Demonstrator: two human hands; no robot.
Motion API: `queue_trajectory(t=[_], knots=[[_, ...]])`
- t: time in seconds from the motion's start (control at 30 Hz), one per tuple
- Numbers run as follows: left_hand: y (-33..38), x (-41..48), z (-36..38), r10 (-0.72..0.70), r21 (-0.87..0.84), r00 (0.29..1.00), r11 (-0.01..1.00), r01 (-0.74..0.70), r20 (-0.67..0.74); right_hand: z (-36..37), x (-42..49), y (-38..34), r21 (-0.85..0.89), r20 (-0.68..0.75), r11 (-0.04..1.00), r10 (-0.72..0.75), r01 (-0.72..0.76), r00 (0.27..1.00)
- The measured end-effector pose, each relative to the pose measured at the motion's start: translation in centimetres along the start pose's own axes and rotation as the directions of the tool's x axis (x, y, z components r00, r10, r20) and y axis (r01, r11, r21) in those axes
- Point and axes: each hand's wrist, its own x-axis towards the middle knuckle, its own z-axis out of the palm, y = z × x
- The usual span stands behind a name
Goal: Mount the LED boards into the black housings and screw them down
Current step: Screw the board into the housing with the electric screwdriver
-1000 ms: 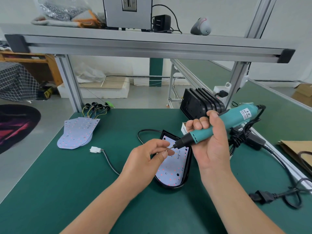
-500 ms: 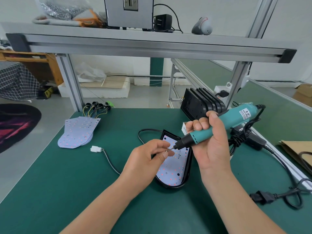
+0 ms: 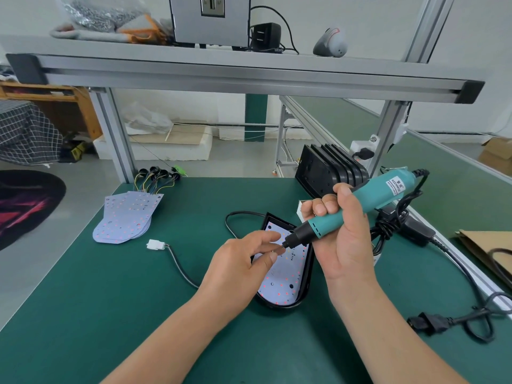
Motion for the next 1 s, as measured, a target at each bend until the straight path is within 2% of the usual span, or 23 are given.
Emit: queue_trajectory(t=[0.13,0.23,0.3,0.37,0.5,0.73,1.0], knots=[[0.1,0.0,0.0,0.027,-0.008,1.0,1.0,-0.027,-0.011,-0.2,0.1,0.0,0.035,-0.029,0.999,0.009,-0.008,1.0],[0.0,-0.1,0.0,0.031,-0.009,0.995,0.999,-0.032,-0.097,-0.6,0.6,-0.5,0.036,-0.05,0.999,-0.014,0.016,0.999],[-0.3,0.3,0.0,-0.013,0.042,0.988,0.999,0.02,-0.153,-1.1,1.1,-1.2,0.025,-0.078,0.998,-0.05,0.052,0.996],[-0.4,0.6,0.0,-0.094,0.098,0.986,0.989,0.108,-0.135,-1.9,1.7,-2.0,-0.003,-0.115,0.996,-0.087,0.087,0.99],[-0.6,0.7,0.3,-0.222,0.209,0.975,0.953,0.219,-0.007,-3.5,2.5,-2.9,-0.104,-0.174,0.986,-0.144,0.127,0.974],[-0.4,0.6,0.4,-0.238,0.198,0.971,0.951,0.237,-0.017,-4.6,3.0,-2.3,-0.238,-0.136,0.96,-0.185,0.149,0.973],[-0.1,0.6,0.4,-0.252,0.157,0.968,0.955,0.251,-0.009,-4.5,2.8,-1.8,-0.299,-0.121,0.943,-0.192,0.149,0.974]])
